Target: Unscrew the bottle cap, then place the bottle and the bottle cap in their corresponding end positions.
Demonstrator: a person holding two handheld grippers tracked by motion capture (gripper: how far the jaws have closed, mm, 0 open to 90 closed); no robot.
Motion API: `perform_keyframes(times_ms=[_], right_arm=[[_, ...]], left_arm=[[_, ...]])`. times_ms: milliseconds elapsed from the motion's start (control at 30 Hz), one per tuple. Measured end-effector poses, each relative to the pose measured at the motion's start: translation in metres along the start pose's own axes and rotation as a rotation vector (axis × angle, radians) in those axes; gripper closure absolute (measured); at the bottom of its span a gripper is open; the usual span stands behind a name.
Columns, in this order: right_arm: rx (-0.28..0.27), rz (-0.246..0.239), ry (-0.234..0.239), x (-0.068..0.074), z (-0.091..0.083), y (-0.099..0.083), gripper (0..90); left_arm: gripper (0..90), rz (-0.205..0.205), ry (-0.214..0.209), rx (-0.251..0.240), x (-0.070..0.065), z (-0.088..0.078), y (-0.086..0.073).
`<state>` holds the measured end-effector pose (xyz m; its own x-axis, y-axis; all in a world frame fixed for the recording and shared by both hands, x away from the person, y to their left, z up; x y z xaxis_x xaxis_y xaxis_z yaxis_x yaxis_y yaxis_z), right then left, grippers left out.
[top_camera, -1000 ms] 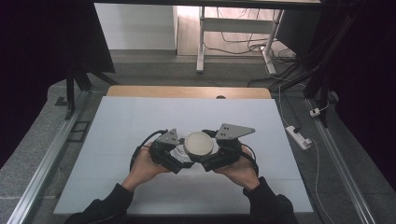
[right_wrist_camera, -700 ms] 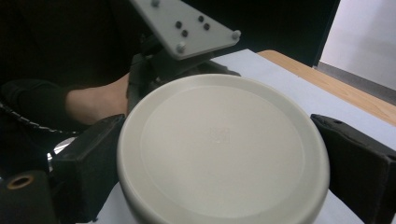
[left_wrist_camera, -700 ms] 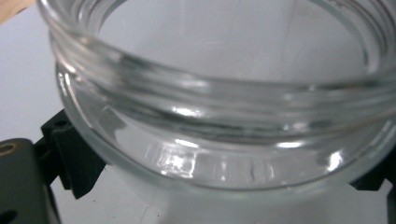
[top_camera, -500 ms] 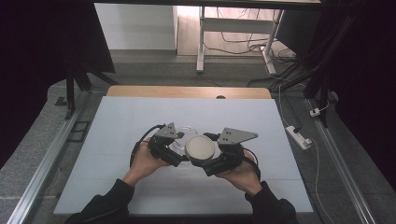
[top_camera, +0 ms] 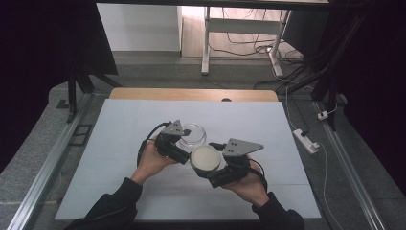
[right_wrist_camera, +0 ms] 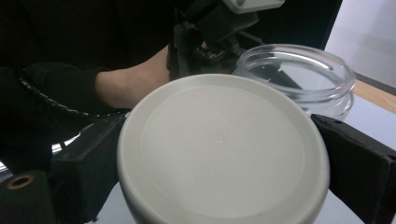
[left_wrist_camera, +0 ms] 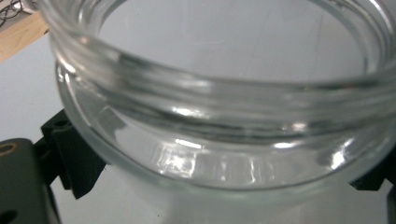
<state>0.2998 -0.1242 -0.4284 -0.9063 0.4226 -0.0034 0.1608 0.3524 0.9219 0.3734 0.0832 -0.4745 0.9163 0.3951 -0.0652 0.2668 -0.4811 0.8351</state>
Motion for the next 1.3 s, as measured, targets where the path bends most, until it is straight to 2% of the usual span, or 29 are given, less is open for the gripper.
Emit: perform_keyframes(times_ms=[667,1033,1300], right_arm=[[0.051,-0.01,0.02,0.011,0.011,-0.026,7.3],[0.072,-0.022,0.013,0.009,0.023,-0.041,7.3],[0.095,-0.033,0.019,0.005,0.037,-0.055,7.3]], left_arm=[[7.6,-0.005,0.023,-0.015,0.013,0.008,0.004],[7.6,-0.003,0.039,-0.005,0.019,0.02,0.001],[7.6,-0.01,0.049,0.018,0.027,0.035,-0.008]])
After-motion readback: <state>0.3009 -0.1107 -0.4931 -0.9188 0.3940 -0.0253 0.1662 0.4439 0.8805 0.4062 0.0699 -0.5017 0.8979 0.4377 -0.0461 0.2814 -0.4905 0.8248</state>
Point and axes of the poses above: each handheld gripper's, and its own axes: z roughly forward along the jaws, y roughly out of its top, x roughly to its left, the point moved 2 cm from there along z, roughly forward along the jaws, and after that the axes turned 3 degrees about -y, right-handed, at the moved point
